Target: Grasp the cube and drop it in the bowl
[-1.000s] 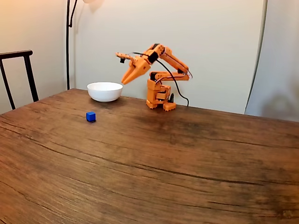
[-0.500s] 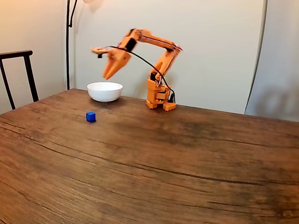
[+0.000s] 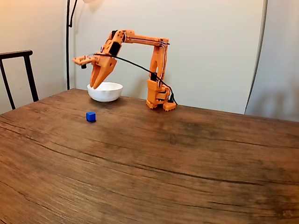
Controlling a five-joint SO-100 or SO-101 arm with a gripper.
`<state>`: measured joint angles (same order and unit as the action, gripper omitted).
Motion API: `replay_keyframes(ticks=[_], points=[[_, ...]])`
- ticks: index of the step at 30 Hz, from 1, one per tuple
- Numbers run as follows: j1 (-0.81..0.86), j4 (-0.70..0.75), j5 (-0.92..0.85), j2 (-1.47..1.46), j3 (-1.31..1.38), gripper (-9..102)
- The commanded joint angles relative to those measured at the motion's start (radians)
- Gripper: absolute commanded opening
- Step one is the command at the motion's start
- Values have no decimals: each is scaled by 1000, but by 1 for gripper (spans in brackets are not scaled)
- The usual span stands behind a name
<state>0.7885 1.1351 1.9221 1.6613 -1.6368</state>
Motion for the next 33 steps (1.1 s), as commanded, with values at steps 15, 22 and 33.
replay_keyframes(ticks=[15, 22, 33], points=[[-78, -95, 17, -46, 14, 42], [-78, -120, -41, -130, 18, 42], [-198, -124, -212, -147, 3, 42]])
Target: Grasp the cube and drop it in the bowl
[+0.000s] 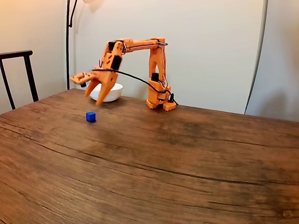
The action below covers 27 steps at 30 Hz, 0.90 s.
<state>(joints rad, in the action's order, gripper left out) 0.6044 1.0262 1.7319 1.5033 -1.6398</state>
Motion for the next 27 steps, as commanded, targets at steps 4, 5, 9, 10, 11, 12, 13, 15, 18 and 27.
replay_keyframes(ticks=[4, 5, 9, 10, 11, 12, 13, 15, 18, 27], points=[[-3, -15, -23, 11, 6, 42], [3, -15, -23, 11, 5, 42], [49, -25, -11, 9, -20, 42], [58, -38, -9, 9, -35, 42], [64, -57, -8, 9, -51, 42], [69, -78, -8, 9, -69, 42], [75, -101, -8, 9, -84, 42], [84, -141, -8, 9, -106, 41], [103, -164, -8, 9, -138, 41], [94, -222, -6, -63, -152, 41]])
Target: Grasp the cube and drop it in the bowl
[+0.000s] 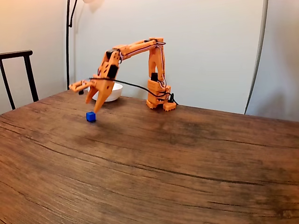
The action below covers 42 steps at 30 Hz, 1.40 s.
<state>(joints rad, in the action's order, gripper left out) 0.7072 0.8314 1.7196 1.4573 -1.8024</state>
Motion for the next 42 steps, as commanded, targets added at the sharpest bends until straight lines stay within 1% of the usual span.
replay_keyframes(ticks=[1, 8, 19, 22, 28, 42], points=[[-12, -43, 5, -38, 15, 41], [-21, -41, 5, -126, 69, 41], [-21, -55, 8, -161, 81, 41], [-18, -55, 32, -161, 81, 40], [-14, -55, 35, -163, 77, 25], [-14, -55, 57, -164, 64, 23]])
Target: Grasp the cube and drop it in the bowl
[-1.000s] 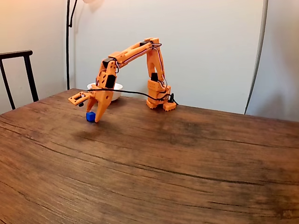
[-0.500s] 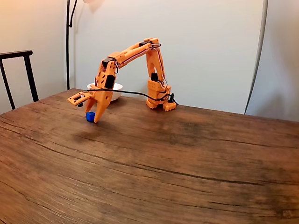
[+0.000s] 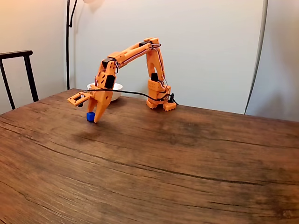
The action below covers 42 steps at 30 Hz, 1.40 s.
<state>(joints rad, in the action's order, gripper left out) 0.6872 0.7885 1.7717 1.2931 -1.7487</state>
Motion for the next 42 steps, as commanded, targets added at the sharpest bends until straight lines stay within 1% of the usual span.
replay_keyframes(ticks=[1, 6, 14, 22, 26, 36, 38, 42], points=[[6, -12, 5, 0, 11, 22], [8, -12, 5, -2, 9, 13], [18, -11, 20, -2, 8, 8], [18, -2, 26, -2, 8, 7], [18, 2, 46, 0, 11, 4], [20, 6, 48, 20, 26, 4], [20, 35, 48, 21, 48, 4], [20, 181, 97, 21, 169, 4]])
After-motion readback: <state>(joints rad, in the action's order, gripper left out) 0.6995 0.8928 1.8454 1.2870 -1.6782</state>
